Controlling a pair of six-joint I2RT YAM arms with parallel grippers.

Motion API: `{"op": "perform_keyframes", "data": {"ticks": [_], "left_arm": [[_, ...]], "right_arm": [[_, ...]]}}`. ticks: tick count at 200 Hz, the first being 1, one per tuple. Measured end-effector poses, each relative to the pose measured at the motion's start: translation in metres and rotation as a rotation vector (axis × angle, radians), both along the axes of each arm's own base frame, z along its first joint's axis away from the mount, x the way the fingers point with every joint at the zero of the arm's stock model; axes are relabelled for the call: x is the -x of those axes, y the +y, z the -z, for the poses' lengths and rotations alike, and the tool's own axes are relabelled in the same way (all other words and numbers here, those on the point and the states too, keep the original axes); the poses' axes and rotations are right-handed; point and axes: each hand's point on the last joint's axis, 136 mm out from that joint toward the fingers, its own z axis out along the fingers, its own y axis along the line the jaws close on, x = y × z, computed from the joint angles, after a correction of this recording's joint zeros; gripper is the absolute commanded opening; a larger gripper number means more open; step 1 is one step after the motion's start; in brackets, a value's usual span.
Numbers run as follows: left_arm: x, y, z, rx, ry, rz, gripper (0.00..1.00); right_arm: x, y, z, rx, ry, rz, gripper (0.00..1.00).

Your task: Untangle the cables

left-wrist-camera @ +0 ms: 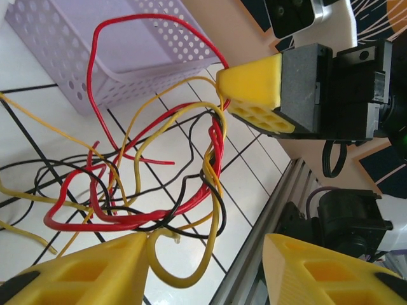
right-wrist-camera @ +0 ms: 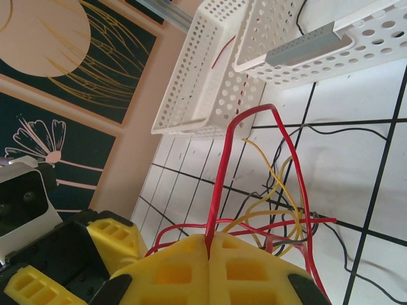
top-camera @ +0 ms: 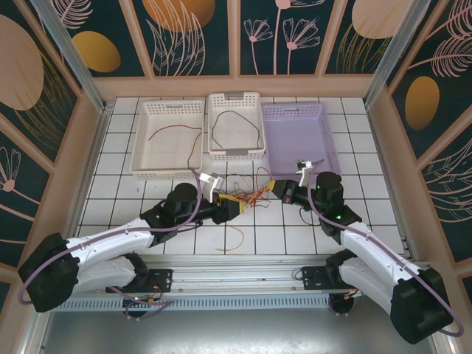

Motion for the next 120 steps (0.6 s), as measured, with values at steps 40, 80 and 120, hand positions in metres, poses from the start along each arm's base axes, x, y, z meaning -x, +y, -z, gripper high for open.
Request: {"op": "perform_keyframes", "data": {"ticks": [40, 80, 120], "left_arm": [[0.003, -0.0011, 0.0001, 0.001, 0.001, 0.019, 0.21], [0.0028, -0.001, 0.0001, 0.0, 0.0, 0.018, 0.0], [-0.0019, 0.0076, -0.006, -0.012, -0.032, -0.03, 0.0]], "right_arm": [[-0.0005, -0.0009, -0.0022, -0.002, -0.009, 0.007, 0.0], [-0.0008, -0.001, -0.002, -0.001, -0.009, 0.009, 0.0], [-0.0037, -0.0055, -0.0002, 0.016, -0.011, 0.043, 0.0]]}}
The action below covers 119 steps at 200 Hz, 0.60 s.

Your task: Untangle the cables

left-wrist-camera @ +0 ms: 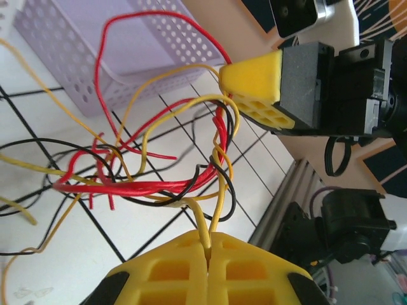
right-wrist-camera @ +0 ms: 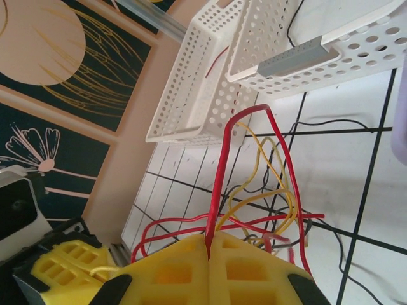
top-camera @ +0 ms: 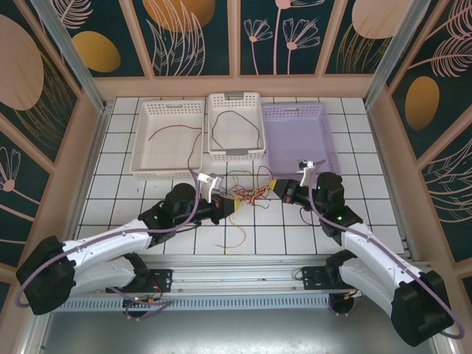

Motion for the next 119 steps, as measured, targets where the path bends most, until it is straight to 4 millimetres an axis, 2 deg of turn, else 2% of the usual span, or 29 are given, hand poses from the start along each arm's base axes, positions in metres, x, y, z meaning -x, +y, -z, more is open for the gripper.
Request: {"op": "perform_keyframes", "data": {"ticks": [37, 65, 102, 119], "left_arm": [[-0.007, 0.018, -0.034, -0.006, -0.093, -0.08, 0.0], [-0.009, 0.034, -0.062, -0.024, -0.16, -0.14, 0.0], [-0.01, 0.054, -0.075, -0.101, -0.198, -0.191, 0.0], [-0.013, 0.064, -0.093, -0.121, -0.237, -0.231, 0.0]], "right_arm": [[-0.001, -0.006, 0.01, 0.02, 0.016, 0.036, 0.0], [-0.006, -0.021, 0.031, 0.05, 0.063, 0.099, 0.0], [-0.004, -0.027, 0.039, 0.052, 0.073, 0.115, 0.0], [-0.006, -0.035, 0.049, 0.07, 0.093, 0.152, 0.0]]}}
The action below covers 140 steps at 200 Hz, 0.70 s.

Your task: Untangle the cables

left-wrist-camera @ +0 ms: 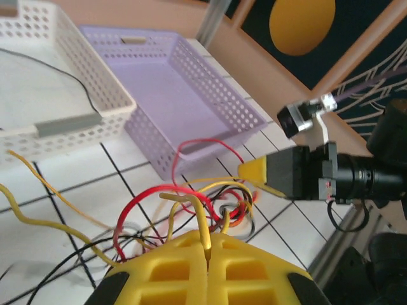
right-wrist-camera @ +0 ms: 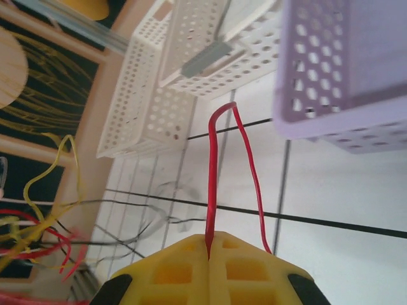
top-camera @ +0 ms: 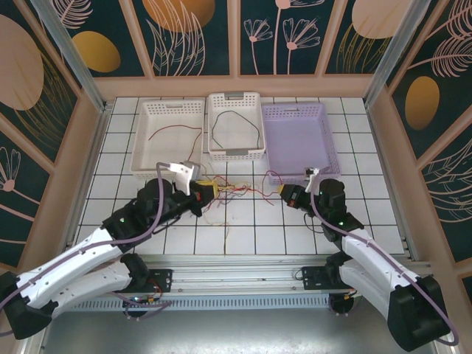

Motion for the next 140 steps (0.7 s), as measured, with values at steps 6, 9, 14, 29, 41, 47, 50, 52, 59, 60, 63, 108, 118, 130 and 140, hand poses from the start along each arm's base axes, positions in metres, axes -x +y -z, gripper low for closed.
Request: {"op": "perform_keyframes", "data": {"ticks": [6, 9, 14, 29, 41, 47, 50, 52, 59, 60, 63, 108, 118, 130, 140], "left_arm": [[-0.001, 0.003, -0.009, -0.001, -0.017, -0.014, 0.0], [-0.001, 0.005, -0.013, -0.002, -0.026, -0.021, 0.0], [-0.002, 0.009, -0.023, -0.002, -0.045, -0.034, 0.0], [-0.004, 0.018, -0.05, 0.003, -0.096, -0.068, 0.0], [-0.005, 0.025, -0.07, 0.007, -0.136, -0.095, 0.0], [-0.006, 0.029, -0.079, 0.007, -0.153, -0.107, 0.0], [-0.006, 0.03, -0.082, 0.007, -0.159, -0.114, 0.0], [-0.006, 0.031, -0.085, 0.007, -0.165, -0.117, 0.0], [-0.006, 0.035, -0.094, 0.004, -0.183, -0.132, 0.0], [-0.006, 0.036, -0.094, 0.003, -0.185, -0.133, 0.0], [-0.006, 0.038, -0.098, 0.001, -0.191, -0.14, 0.0], [-0.005, 0.057, -0.13, -0.026, -0.256, -0.195, 0.0], [-0.005, 0.059, -0.135, -0.027, -0.263, -0.199, 0.0], [-0.004, 0.06, -0.138, -0.03, -0.27, -0.2, 0.0], [-0.004, 0.061, -0.138, -0.036, -0.273, -0.202, 0.0]], "right_arm": [[-0.001, -0.004, 0.005, 0.011, 0.015, 0.017, 0.0], [-0.001, -0.005, 0.008, 0.017, 0.02, 0.027, 0.0], [-0.001, -0.008, 0.011, 0.024, 0.03, 0.037, 0.0], [-0.002, -0.015, 0.021, 0.05, 0.06, 0.074, 0.0], [-0.003, -0.022, 0.028, 0.067, 0.081, 0.104, 0.0], [-0.003, -0.025, 0.03, 0.07, 0.087, 0.117, 0.0], [-0.003, -0.027, 0.031, 0.072, 0.089, 0.123, 0.0], [-0.003, -0.028, 0.032, 0.074, 0.09, 0.127, 0.0], [-0.003, -0.032, 0.034, 0.078, 0.093, 0.142, 0.0], [-0.003, -0.033, 0.034, 0.079, 0.094, 0.146, 0.0], [-0.003, -0.034, 0.035, 0.081, 0.095, 0.153, 0.0], [-0.004, -0.051, 0.034, 0.082, 0.088, 0.215, 0.0], [-0.004, -0.051, 0.03, 0.076, 0.077, 0.215, 0.0], [-0.003, -0.049, 0.024, 0.06, 0.056, 0.201, 0.0], [-0.001, -0.046, 0.018, 0.045, 0.039, 0.184, 0.0]]}}
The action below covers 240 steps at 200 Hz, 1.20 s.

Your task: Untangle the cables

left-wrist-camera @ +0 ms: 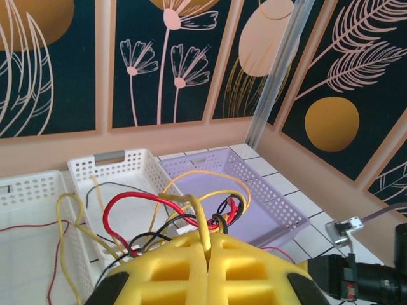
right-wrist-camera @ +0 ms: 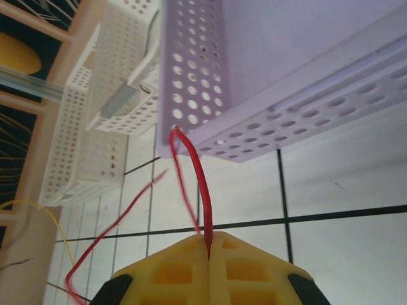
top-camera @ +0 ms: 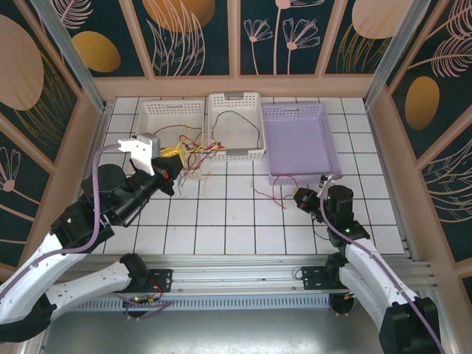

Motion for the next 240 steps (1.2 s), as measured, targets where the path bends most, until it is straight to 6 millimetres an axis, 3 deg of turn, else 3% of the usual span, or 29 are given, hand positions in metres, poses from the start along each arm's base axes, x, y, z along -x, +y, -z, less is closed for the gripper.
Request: {"op": "perform_keyframes", "data": {"ticks": [31, 75, 99, 185, 240], "left_arm": [[0.001, 0.004, 0.005, -0.037, -0.001, -0.007, 0.0], [0.011, 0.026, 0.007, -0.057, -0.018, -0.043, 0.0], [0.019, 0.042, 0.012, -0.051, -0.039, -0.065, 0.0], [0.028, 0.074, 0.067, -0.094, -0.036, -0.143, 0.0], [0.027, 0.081, 0.106, -0.116, -0.013, -0.175, 0.0]], "right_arm": [[0.004, 0.013, -0.024, -0.036, -0.057, -0.078, 0.0], [-0.002, 0.047, -0.097, -0.047, -0.184, -0.21, 0.0], [-0.009, 0.066, -0.123, -0.041, -0.211, -0.262, 0.0], [-0.067, 0.121, -0.19, -0.031, -0.254, -0.333, 0.0], [-0.12, 0.181, -0.204, -0.041, -0.235, -0.416, 0.0]]}}
